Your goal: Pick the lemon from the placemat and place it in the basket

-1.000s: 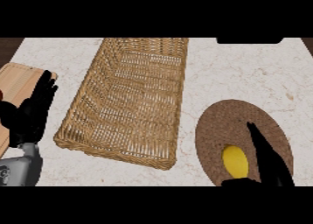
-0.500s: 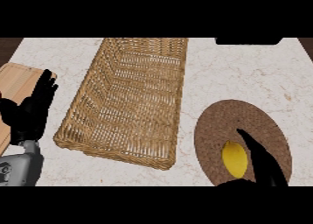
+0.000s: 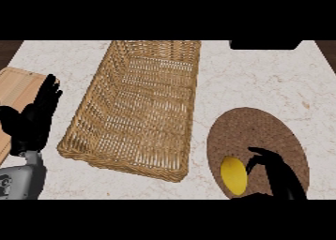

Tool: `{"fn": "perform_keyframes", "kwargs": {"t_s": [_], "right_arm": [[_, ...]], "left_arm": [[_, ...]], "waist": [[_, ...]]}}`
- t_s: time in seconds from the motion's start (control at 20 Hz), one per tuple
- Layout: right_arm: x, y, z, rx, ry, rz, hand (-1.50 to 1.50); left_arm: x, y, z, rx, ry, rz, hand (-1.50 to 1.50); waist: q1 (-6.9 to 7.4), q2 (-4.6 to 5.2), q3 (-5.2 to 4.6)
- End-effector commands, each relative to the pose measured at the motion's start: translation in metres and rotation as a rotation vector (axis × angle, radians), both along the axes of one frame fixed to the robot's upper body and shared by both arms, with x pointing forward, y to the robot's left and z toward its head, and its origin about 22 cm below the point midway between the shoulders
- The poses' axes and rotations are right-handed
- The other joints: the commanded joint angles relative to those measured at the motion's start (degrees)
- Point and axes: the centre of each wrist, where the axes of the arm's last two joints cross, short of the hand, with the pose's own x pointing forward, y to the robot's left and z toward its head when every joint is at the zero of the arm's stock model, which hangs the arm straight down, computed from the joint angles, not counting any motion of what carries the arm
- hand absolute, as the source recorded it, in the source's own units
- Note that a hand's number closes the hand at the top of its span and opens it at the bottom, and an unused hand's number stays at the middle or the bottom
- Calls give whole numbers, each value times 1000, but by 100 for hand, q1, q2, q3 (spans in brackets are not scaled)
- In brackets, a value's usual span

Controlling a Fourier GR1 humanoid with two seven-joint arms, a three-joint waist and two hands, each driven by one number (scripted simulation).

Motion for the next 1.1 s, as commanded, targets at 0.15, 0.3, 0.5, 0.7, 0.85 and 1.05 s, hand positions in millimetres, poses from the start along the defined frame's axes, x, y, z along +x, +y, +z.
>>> {"fn": "perform_keyframes", "kwargs": {"t_s": [0.15, 0.3, 0.5, 0.7, 0.85, 1.05], "right_arm": [[-6, 9, -25, 60, 45, 37, 150], [-21, 117, -14, 84, 22, 326, 150], [-44, 153, -4, 88, 10, 564, 150], [-71, 180, 7, 230, -46, 588, 150], [-91, 200, 12, 344, -140, 599, 150], [-117, 218, 32, 529, -259, 574, 150]], "left_arm": [[3, -3, -6, -3, -9, 1, 0], [6, -8, 6, 6, 0, -42, 0], [12, -23, 6, -9, -18, -99, 0], [12, -22, 5, -18, -21, -85, 0], [10, -12, 6, -1, -8, -62, 0], [10, -1, 3, 7, 0, -20, 0]], "waist": [[27, 95, 130], [359, 105, 130], [652, 180, 134], [503, 152, 165], [447, 98, 176], [201, 105, 157]]}}
